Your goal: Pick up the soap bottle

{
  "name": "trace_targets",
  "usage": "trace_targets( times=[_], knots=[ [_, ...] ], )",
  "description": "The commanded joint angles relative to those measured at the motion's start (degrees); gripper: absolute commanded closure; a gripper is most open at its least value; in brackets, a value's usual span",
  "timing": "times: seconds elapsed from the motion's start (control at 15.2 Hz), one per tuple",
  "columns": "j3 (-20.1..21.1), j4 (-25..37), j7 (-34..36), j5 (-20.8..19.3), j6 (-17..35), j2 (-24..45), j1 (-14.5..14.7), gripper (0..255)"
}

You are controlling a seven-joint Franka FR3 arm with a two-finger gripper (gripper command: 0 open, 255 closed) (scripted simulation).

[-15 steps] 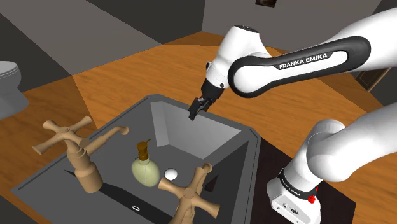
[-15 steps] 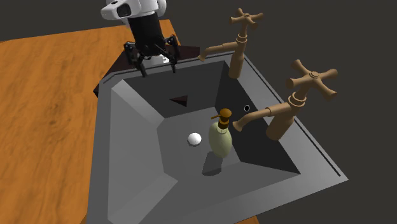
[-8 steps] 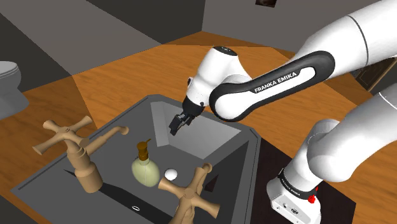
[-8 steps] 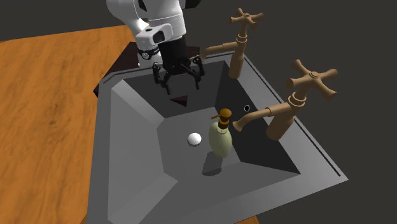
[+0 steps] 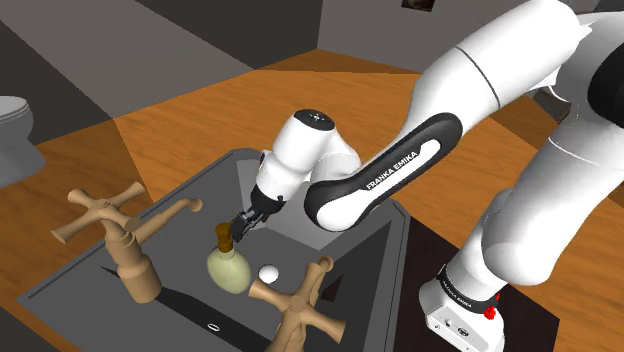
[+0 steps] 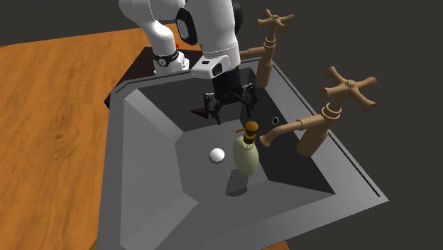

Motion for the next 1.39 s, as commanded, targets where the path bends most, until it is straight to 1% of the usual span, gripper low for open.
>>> trace_targets(
  times=[0.0,0.07,0.13,0.59,0.73,0.79,1.32],
  knots=[
    [-0.2,2.6,7.4,-8.5,2.2,4.8,1.0,0],
    [-1.4,4.2,10.9,-12.5,2.9,7.1,2.5,0],
    [-2.6,5.4,13.3,-15.3,3.4,8.8,4.0,0],
    [-8.7,5.6,19.9,-23.6,7.8,13.6,8.7,0],
    [-9.3,5.7,20.5,-24.2,8.2,14.0,9.2,0],
    [-9.2,5.6,20.3,-24.1,8.2,14.0,9.1,255],
    [-9.3,5.6,20.4,-24.2,8.2,14.0,9.1,255]
  ],
)
